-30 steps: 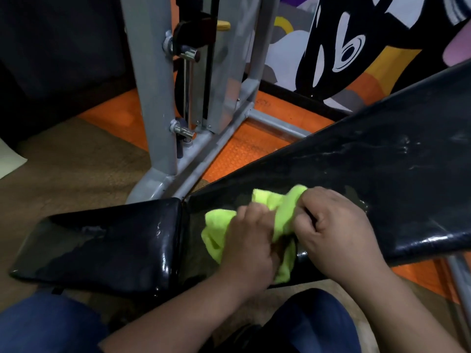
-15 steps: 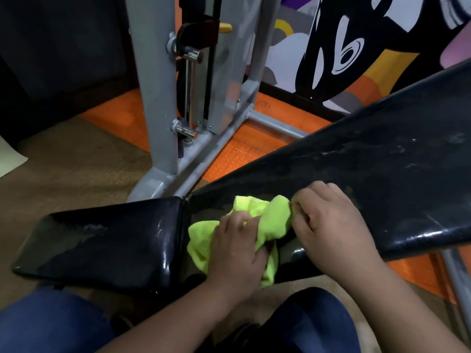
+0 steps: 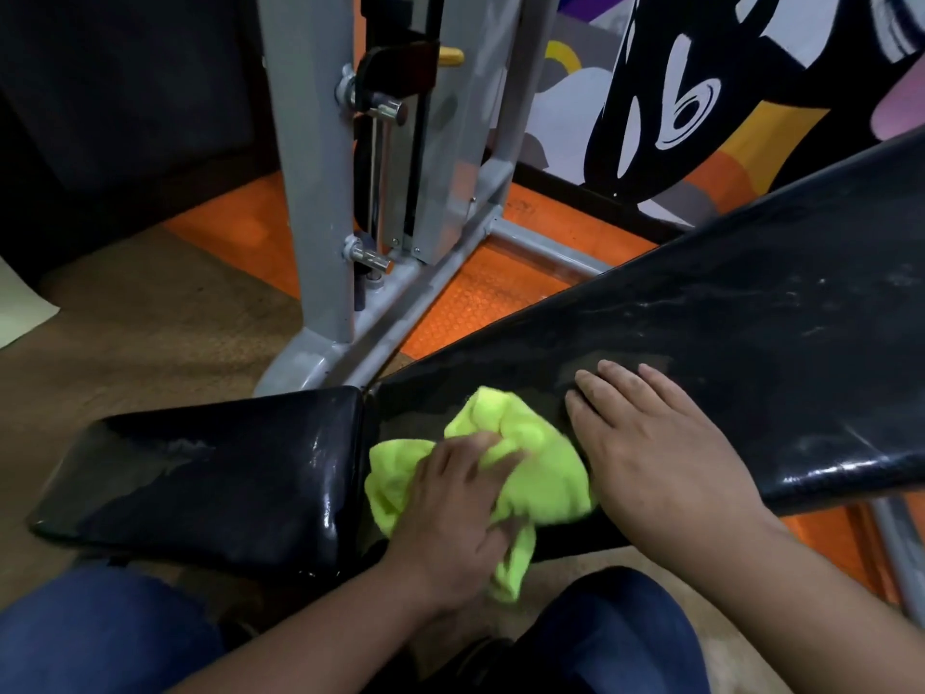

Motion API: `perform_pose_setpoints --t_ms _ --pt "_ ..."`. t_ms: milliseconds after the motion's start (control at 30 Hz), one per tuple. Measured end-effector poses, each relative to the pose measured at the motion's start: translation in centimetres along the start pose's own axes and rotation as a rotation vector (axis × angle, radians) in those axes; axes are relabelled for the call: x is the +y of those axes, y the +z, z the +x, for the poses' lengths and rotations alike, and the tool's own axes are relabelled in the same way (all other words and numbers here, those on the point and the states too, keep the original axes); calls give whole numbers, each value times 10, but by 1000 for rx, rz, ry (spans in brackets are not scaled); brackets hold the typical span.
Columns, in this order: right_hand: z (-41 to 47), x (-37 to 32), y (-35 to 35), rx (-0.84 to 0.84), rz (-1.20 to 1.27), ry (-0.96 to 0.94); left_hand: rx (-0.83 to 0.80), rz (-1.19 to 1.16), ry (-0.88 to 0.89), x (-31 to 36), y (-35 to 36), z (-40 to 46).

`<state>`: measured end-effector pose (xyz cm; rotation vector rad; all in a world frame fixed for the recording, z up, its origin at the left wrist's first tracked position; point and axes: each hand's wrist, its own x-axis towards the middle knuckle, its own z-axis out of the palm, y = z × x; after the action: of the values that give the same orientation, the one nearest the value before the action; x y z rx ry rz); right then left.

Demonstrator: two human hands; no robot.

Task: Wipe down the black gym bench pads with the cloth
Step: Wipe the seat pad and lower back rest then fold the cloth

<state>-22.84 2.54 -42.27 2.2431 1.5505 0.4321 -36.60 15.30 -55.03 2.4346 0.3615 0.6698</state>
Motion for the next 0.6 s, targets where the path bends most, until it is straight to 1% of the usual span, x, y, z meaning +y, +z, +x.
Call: perform_pose_setpoints --t_ms 67,133,200,233,333,367,467,500,533,600 --pt "3 1 0 2 -7 -19 48 -38 -89 16 0 8" --pt "2 1 0 0 -2 -17 32 -39 -22 23 6 -4" --pt "2 0 0 7 1 -7 -30 -47 60 12 4 -15" --pt "2 -1 -1 4 0 -5 -30 -29 50 4 2 -13" --pt "5 -1 -3 -21 -14 -14 49 -51 -132 12 0 5" --pt "5 -2 -3 -28 -17 -15 49 -56 -137 20 2 2" --pt "2 -3 -4 -18 -16 -3 -14 -32 73 8 11 -30" --pt "2 -3 -4 -16 -11 -1 -30 -1 101 -3 9 -34" --pt "3 -4 -4 -17 -6 2 -30 23 53 -11 8 -30" --pt "6 -4 -5 -18 -2 7 11 -26 -156 -1 6 -17"
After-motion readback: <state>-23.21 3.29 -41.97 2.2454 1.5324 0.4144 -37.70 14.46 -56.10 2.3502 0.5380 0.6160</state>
